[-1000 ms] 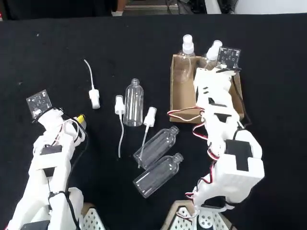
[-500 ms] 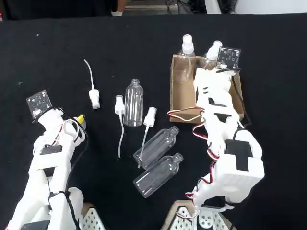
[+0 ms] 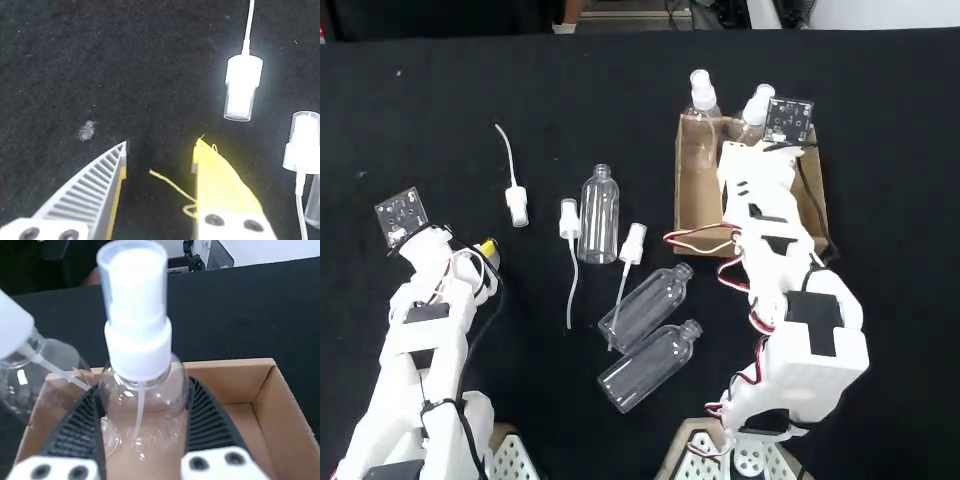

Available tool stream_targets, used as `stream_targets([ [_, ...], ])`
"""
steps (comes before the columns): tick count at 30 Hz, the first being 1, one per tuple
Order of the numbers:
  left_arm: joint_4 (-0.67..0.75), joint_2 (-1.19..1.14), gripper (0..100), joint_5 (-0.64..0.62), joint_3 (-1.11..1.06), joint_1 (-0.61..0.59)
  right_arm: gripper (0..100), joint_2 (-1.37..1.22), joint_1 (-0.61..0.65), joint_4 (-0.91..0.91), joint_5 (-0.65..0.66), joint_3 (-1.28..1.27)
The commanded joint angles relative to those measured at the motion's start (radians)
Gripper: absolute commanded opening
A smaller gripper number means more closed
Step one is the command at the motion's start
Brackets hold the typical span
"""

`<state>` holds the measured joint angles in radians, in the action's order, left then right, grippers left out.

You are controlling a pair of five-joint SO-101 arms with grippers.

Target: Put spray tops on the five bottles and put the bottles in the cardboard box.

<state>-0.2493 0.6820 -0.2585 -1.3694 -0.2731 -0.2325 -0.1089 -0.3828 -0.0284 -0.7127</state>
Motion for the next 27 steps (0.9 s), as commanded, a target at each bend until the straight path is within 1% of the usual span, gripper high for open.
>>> stream_targets([
  [1,0.018,0.002,21,0.009,0.012,0.015,1.3,0.002,0.012,-0.015,-0.003,0.07],
  [3,0.018,0.002,21,0.038,0.012,0.016,1.3,0.008,0.011,-0.014,-0.003,0.07],
  [6,0.018,0.002,21,0.046,0.012,0.016,1.3,0.01,0.005,-0.014,-0.003,0.068],
  [13,0.018,0.002,21,0.046,0.012,0.016,1.3,0.01,-0.025,-0.014,-0.002,0.071],
  [27,0.018,0.002,21,0.046,0.01,0.016,1.3,0.01,-0.032,-0.017,-0.002,0.073],
])
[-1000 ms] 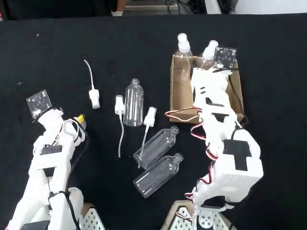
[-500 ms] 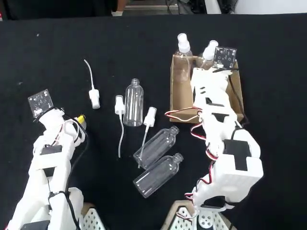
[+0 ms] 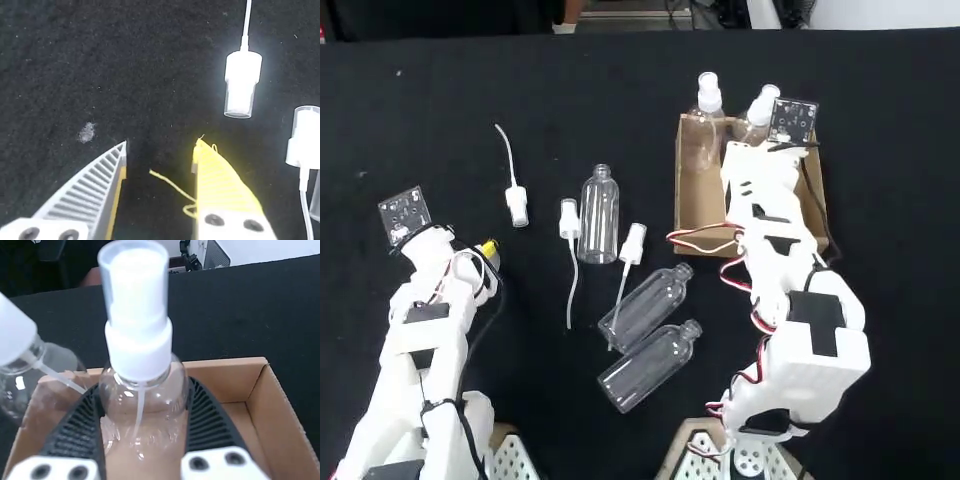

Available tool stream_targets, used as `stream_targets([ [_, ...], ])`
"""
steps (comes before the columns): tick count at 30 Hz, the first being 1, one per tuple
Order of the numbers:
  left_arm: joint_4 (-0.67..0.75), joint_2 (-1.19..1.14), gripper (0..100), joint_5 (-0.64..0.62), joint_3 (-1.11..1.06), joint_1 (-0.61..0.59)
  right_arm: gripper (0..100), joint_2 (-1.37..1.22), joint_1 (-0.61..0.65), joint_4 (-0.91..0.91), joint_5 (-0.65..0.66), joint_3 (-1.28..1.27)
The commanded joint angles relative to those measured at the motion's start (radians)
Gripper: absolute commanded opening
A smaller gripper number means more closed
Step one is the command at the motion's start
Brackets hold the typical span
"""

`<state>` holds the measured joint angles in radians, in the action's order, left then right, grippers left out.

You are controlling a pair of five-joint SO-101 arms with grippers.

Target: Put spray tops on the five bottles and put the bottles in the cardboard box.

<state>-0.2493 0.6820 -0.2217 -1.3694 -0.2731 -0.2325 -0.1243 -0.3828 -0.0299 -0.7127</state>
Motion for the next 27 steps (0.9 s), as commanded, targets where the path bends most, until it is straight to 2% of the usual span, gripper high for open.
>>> stream_targets([
  [1,0.018,0.002,21,0.009,0.01,0.016,1.3,0.01,-0.017,-0.017,0.0,0.073],
  [27,0.018,0.002,21,0.011,0.01,0.016,1.3,0.002,-0.021,-0.014,0.0,0.073],
])
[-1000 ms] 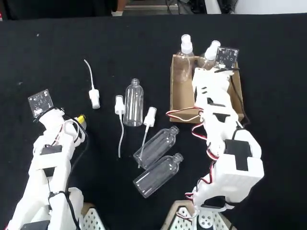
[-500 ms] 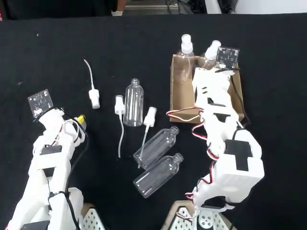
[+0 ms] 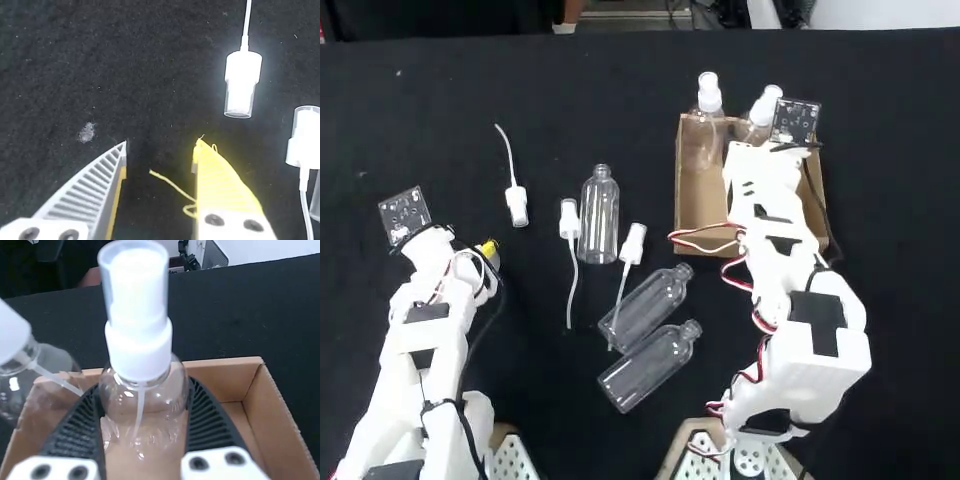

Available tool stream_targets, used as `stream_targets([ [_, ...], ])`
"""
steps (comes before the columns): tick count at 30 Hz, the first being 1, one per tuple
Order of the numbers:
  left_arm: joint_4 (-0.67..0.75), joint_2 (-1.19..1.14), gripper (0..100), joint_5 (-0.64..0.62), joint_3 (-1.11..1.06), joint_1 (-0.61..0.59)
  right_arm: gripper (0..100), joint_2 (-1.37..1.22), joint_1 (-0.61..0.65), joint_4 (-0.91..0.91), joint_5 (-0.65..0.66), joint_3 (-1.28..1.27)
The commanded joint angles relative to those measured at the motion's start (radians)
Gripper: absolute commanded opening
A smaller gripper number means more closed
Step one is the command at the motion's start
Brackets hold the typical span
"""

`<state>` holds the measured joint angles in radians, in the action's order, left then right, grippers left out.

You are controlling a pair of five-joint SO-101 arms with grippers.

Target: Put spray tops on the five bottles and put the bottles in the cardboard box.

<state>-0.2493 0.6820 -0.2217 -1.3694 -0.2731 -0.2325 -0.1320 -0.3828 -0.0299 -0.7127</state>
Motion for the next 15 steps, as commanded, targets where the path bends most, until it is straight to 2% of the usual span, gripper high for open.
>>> stream_targets([
  [1,0.018,0.002,21,0.011,0.01,0.016,1.3,0.002,-0.012,-0.014,0.0,0.071],
  [12,0.018,0.002,21,0.011,0.01,0.016,1.4,0.002,-0.012,-0.012,0.0,0.071],
  [15,0.018,0.002,21,0.011,0.01,0.016,7.3,0.002,-0.012,-0.012,0.0,0.068],
])
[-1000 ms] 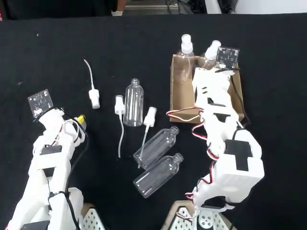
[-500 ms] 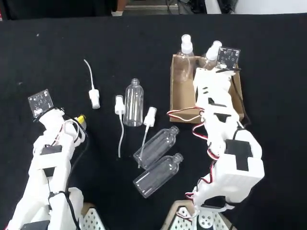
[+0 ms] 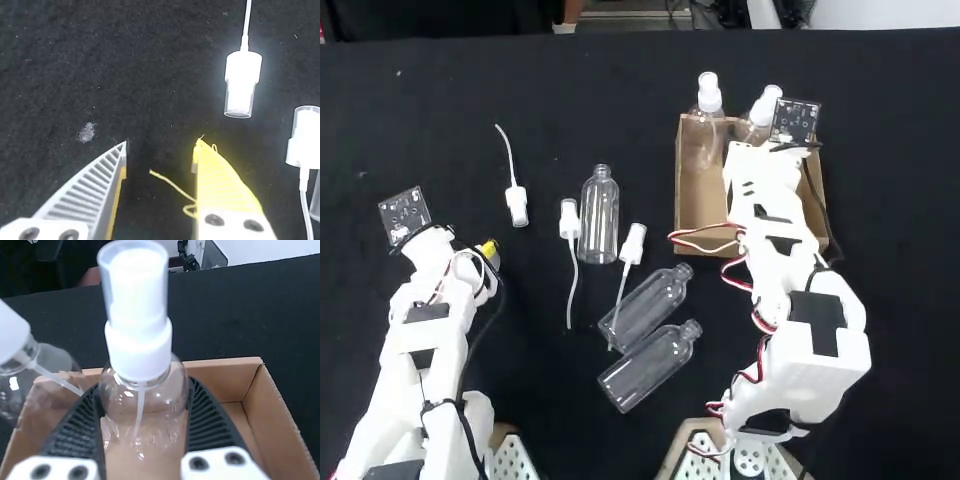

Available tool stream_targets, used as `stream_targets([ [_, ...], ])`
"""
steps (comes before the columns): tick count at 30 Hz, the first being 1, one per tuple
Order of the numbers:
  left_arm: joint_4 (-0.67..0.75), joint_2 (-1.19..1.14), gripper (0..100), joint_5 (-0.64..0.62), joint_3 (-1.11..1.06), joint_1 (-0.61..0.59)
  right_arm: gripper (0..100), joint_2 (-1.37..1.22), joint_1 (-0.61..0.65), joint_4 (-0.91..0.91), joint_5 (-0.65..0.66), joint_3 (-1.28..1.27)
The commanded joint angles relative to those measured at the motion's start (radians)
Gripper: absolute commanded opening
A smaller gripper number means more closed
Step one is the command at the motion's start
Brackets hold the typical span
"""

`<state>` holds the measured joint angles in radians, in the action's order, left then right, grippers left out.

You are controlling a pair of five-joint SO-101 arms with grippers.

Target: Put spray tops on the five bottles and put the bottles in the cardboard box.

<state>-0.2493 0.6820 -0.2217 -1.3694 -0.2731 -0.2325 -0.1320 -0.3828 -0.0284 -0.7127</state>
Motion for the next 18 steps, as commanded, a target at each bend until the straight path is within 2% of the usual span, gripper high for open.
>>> stream_targets([
  [1,0.018,0.002,21,0.011,0.01,0.016,10.7,0.002,-0.012,-0.012,-0.002,0.068],
  [5,0.018,0.002,21,0.011,0.01,0.016,19.7,0.002,-0.012,-0.012,-0.002,0.065],
  [18,0.018,0.003,21,0.011,0.01,0.016,19.8,0.01,-0.015,-0.011,-0.002,0.056],
])
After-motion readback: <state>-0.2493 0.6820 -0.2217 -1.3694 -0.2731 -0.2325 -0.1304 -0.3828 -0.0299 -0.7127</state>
